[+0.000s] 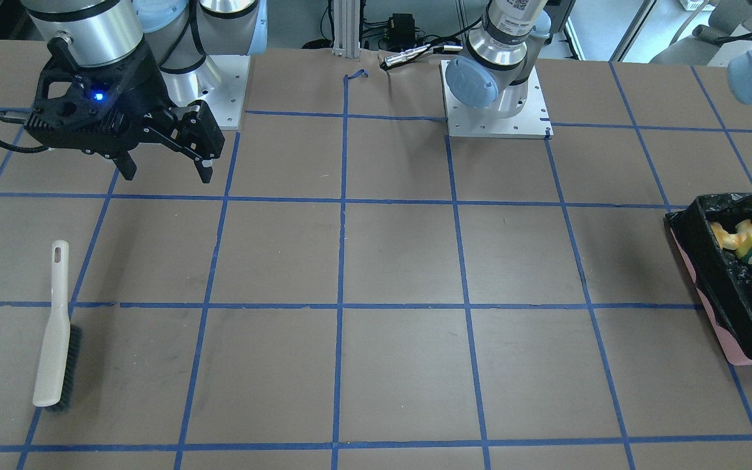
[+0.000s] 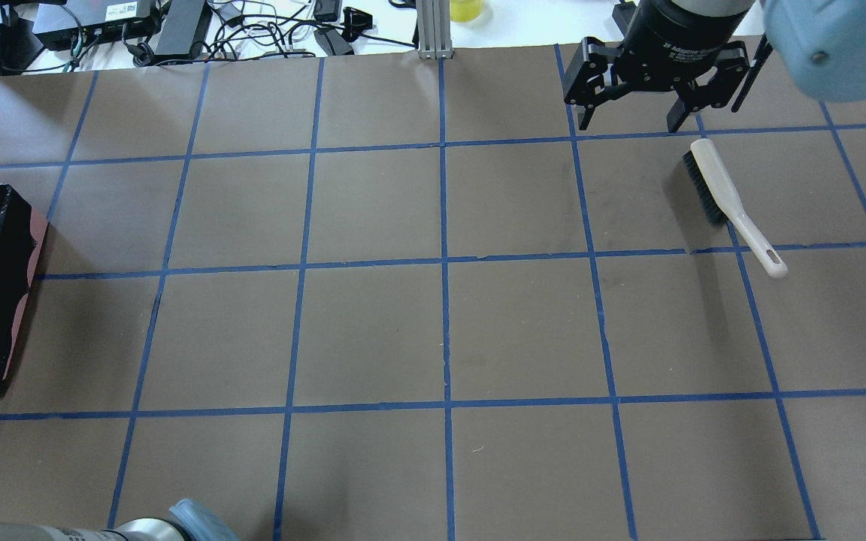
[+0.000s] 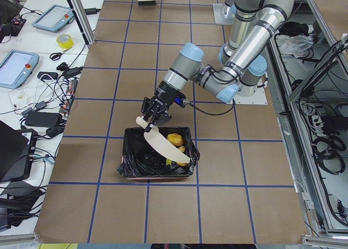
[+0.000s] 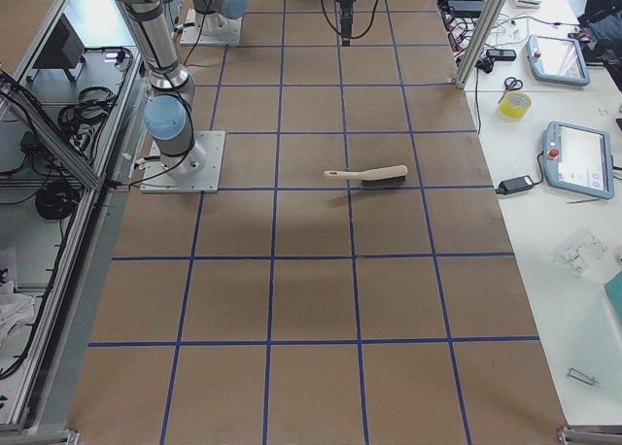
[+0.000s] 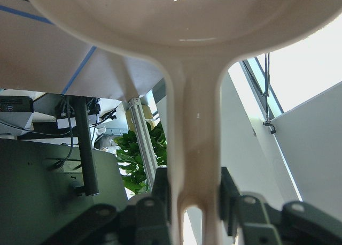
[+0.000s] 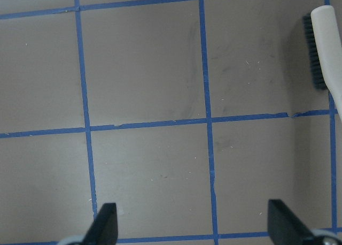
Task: Sweep and dump trash into bin
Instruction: 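Bring the empty dustpan back over the table with the left gripper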
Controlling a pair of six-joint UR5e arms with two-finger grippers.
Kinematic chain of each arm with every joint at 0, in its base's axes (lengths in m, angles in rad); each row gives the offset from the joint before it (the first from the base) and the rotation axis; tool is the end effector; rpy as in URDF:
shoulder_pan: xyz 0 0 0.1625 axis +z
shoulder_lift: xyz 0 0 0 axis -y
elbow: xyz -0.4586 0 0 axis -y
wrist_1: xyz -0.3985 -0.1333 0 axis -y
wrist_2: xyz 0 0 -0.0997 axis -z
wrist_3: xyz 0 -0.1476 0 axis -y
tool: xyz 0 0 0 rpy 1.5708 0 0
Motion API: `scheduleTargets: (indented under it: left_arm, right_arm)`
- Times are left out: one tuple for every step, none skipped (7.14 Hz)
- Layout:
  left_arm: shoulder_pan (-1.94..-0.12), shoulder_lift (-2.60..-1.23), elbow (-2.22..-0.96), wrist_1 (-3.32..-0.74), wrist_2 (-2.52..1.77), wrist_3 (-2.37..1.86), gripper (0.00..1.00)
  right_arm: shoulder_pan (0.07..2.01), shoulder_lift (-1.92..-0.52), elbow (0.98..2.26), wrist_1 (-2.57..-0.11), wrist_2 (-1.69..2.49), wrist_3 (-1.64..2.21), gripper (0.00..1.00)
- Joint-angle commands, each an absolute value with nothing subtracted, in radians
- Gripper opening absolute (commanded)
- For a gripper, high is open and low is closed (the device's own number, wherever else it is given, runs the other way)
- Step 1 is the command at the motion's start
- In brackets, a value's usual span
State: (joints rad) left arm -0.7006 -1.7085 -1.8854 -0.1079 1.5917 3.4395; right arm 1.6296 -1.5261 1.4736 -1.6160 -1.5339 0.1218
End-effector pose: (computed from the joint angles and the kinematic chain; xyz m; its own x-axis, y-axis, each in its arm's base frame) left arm 0.3742 -0.4859 0.4486 0.7224 0.6410 0.2593 0.2031 -0.5552 0.8066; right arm 0.1698 -0.5230 0.5045 -0.9971 0.0589 -0.0483 0.0631 0.9937 -0.0924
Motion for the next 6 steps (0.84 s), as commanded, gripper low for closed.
scheduleTargets:
  left_arm:
    - [-0.701,-1.706,-1.78,-0.333,1.586,3.426,0.04]
    - [-0.707,-1.713,-1.678,-0.527,1.586,3.387,0.04]
    - [-0.712,-1.733,-1.567,-0.705,1.562,3.328,0.03]
    - [-0.715,-1.743,-1.477,-0.864,1.548,3.247,0.03]
    - [-0.718,-1.746,-1.433,-0.974,1.504,3.156,0.03]
    - [-0.732,-1.74,-1.434,-1.042,1.456,3.052,0.03]
  right_arm:
    - [1.629,-1.523,1.479,-1.617,-1.529,0.12,1.0]
    - [1.631,-1.526,1.479,-1.617,-1.535,0.118,1.0]
    - [1.631,-1.525,1.479,-1.617,-1.542,0.117,1.0]
    - [1.631,-1.526,1.479,-1.617,-1.545,0.117,1.0]
    - [1.631,-1.526,1.479,-1.618,-1.543,0.117,1.0]
    - [1.631,-1.526,1.479,-1.617,-1.543,0.117,1.0]
